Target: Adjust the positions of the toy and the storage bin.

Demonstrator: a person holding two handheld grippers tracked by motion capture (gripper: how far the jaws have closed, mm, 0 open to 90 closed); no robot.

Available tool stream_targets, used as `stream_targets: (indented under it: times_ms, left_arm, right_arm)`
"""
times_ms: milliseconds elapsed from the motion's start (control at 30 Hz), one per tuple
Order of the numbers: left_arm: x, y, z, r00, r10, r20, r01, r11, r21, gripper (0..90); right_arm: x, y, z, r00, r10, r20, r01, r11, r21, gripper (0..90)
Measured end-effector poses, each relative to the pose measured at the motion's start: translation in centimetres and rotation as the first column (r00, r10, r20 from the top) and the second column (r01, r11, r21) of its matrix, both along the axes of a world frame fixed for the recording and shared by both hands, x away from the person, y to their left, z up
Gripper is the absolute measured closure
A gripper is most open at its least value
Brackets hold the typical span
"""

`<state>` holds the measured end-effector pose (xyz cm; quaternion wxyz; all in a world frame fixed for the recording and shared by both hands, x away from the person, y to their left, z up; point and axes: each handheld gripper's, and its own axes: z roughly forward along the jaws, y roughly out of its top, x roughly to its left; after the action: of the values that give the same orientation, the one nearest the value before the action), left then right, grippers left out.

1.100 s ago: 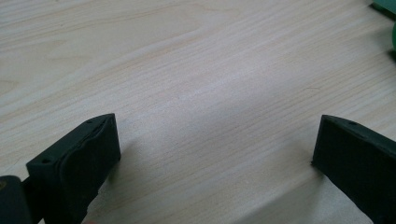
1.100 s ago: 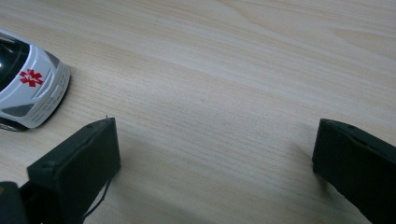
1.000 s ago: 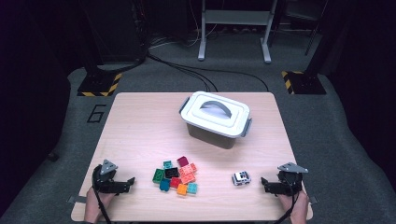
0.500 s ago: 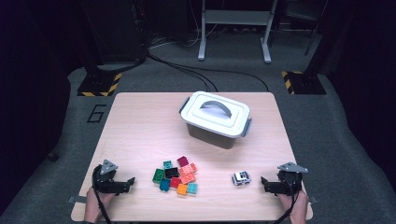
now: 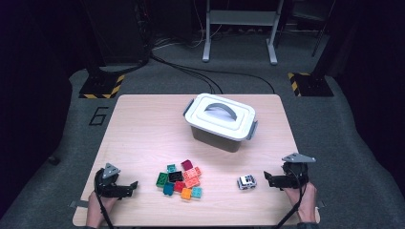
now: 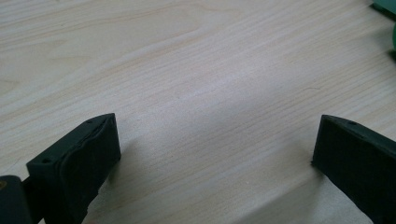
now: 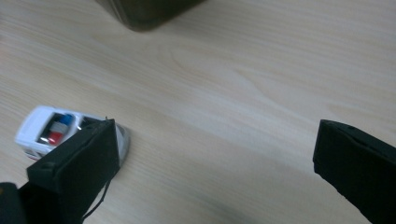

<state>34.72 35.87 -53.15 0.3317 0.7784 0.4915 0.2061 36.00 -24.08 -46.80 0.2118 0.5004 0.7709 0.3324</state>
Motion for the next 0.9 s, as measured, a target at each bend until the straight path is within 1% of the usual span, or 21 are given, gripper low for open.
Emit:
stream_targets:
  times_ms: [33,67,100,167,200,233,267,300,333,367,533,567,633,667,700,833,900]
  left_arm:
    - [0.0,0.0,0.0,1.0000,0.001,0.001,-0.001,1.0000,-0.001,0.7]
    - [0.0,0.0,0.0,1.0000,0.001,0.001,-0.001,1.0000,-0.001,0.7]
    - [0.0,0.1,0.1,0.9999,-0.010,-0.009,0.010,0.9999,0.008,0.6]
    - [0.0,0.1,0.0,1.0000,-0.006,-0.002,0.006,1.0000,0.007,0.6]
    - [0.0,0.0,-0.1,1.0000,0.000,0.010,0.000,1.0000,0.006,0.7]
    - [0.0,0.0,-0.1,1.0000,0.000,0.010,0.000,1.0000,0.006,0.7]
    - [0.0,0.0,-0.1,1.0000,0.001,0.010,-0.001,1.0000,0.007,0.7]
    - [0.0,0.0,-0.1,0.9999,0.002,0.010,-0.002,1.0000,0.005,0.7]
    - [0.0,0.0,-0.1,1.0000,0.001,0.010,-0.001,1.0000,0.005,0.6]
    - [0.0,0.1,0.1,0.9999,-0.009,-0.008,0.009,0.9999,0.009,0.7]
    - [0.0,0.1,0.1,0.9999,-0.010,-0.008,0.010,0.9999,0.010,0.7]
    - [0.0,0.0,0.0,1.0000,-0.004,0.002,0.004,1.0000,0.007,0.7]
    - [0.0,0.1,0.1,0.9999,-0.010,-0.010,0.010,0.9999,0.009,0.7]
    - [0.0,0.1,0.1,0.9999,-0.008,-0.006,0.008,0.9999,0.009,0.7]
    - [0.1,0.0,0.0,1.0000,-0.005,0.002,0.005,1.0000,0.005,0.7]
    - [0.1,0.0,0.0,1.0000,-0.004,0.004,0.004,1.0000,0.005,0.7]
    - [0.1,0.0,0.0,1.0000,-0.004,0.004,0.004,1.0000,0.005,0.7]
  right_arm:
    - [0.2,0.3,0.5,1.0000,0.005,0.006,-0.005,0.9999,0.009,0.0]
    - [0.2,0.3,0.5,1.0000,0.005,0.006,-0.005,0.9999,0.009,0.0]
    - [0.7,1.0,1.5,0.9996,0.020,0.019,-0.021,0.9998,0.008,0.0]
    - [1.3,1.6,2.2,0.9985,0.045,0.032,-0.045,0.9990,0.006,0.0]
    - [1.4,1.8,2.6,0.9976,0.058,0.037,-0.058,0.9983,-0.003,0.0]
    - [1.4,1.8,2.6,0.9976,0.058,0.037,-0.058,0.9983,-0.003,0.0]
    - [1.7,2.2,3.0,0.9966,0.069,0.045,-0.068,0.9976,-0.008,0.0]
    - [2.3,2.8,3.9,0.9941,0.090,0.060,-0.090,0.9959,-0.005,0.0]
    - [2.4,3.0,4.2,0.9942,0.090,0.059,-0.090,0.9959,0.001,0.0]
    - [2.7,3.1,4.6,0.9934,0.100,0.057,-0.100,0.9950,0.000,0.0]
    - [4.0,4.3,6.3,0.9898,0.131,0.056,-0.131,0.9913,0.002,0.0]
    - [4.3,4.6,6.6,0.9888,0.136,0.062,-0.136,0.9907,0.000,0.0]
    - [4.7,5.1,7.4,0.9861,0.150,0.071,-0.151,0.9886,-0.002,0.0]
    - [5.0,5.4,7.7,0.9848,0.158,0.074,-0.158,0.9875,-0.005,0.0]
    - [5.3,5.6,7.9,0.9831,0.165,0.079,-0.165,0.9863,-0.009,0.0]
    - [6.7,6.5,8.8,0.9785,0.189,0.083,-0.188,0.9820,-0.011,0.0]
    - [6.9,6.7,9.0,0.9775,0.194,0.084,-0.194,0.9810,-0.006,0.0]
